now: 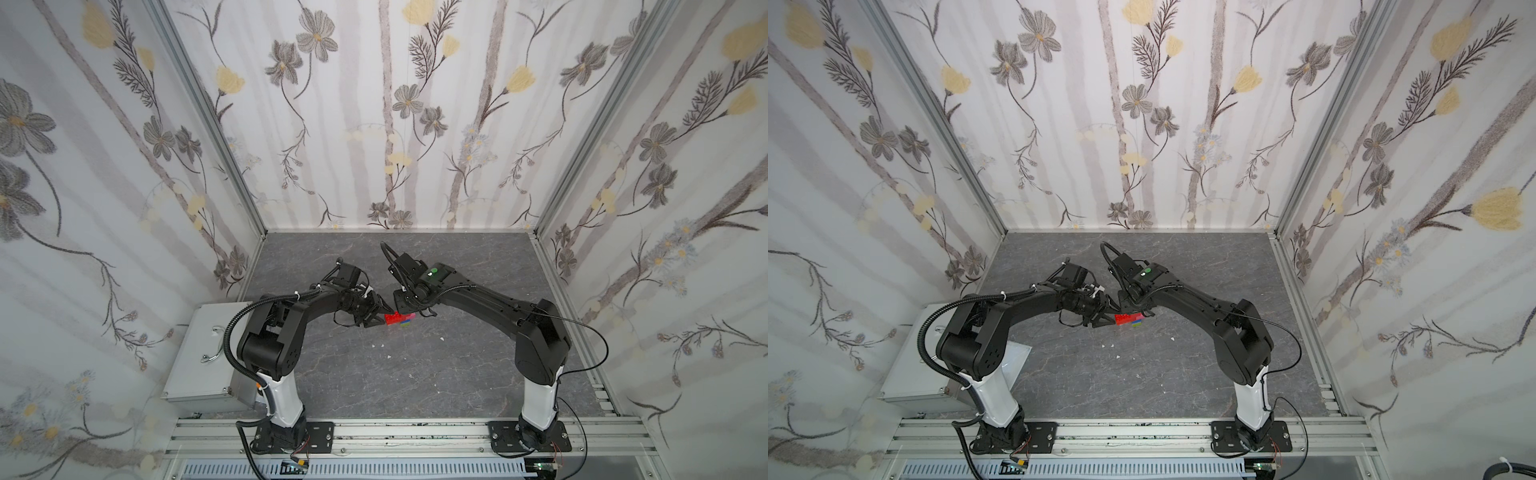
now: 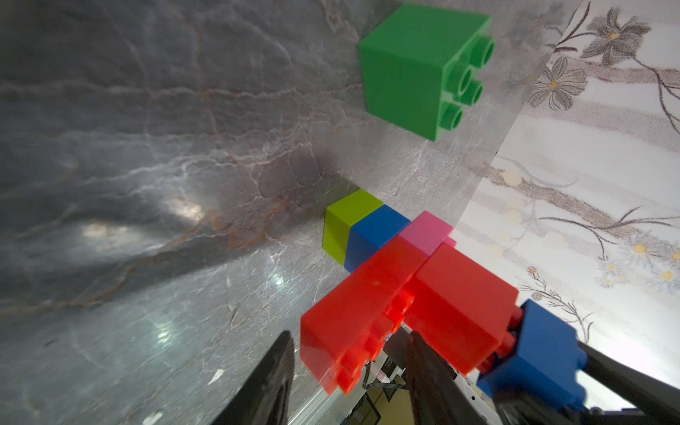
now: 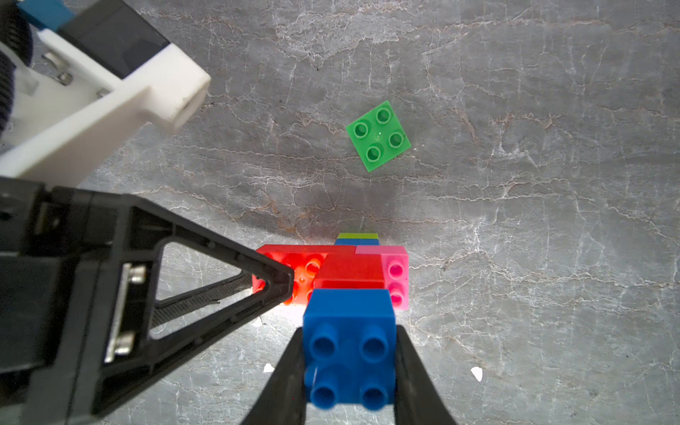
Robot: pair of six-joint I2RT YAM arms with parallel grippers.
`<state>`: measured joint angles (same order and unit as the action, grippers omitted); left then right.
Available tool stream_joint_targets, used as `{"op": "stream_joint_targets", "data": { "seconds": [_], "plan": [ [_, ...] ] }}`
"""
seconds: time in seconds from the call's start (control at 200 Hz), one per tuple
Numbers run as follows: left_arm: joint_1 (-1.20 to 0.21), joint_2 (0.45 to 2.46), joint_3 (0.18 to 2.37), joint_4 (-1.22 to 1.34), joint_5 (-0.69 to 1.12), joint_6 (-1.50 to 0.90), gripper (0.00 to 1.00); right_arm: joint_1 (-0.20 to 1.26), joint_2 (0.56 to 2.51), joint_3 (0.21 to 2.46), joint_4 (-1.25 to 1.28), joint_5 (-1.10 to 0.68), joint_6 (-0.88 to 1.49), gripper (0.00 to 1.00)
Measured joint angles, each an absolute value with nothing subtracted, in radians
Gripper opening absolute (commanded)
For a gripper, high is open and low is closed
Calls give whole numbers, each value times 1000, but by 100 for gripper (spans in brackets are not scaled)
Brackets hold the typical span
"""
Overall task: Assemble the number 4 with lego
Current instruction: Assemble the lego brick with the lego brick.
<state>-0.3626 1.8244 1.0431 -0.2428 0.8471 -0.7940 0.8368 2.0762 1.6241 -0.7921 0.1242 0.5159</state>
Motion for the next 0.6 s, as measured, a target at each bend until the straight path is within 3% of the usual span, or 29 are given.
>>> {"op": "stream_joint_targets", "data": {
  "seconds": [0.6],
  "plan": [
    [-363,1828,1043,-243,850,-794,51,846,2082,1551,-724,155,510,0]
  ]
}}
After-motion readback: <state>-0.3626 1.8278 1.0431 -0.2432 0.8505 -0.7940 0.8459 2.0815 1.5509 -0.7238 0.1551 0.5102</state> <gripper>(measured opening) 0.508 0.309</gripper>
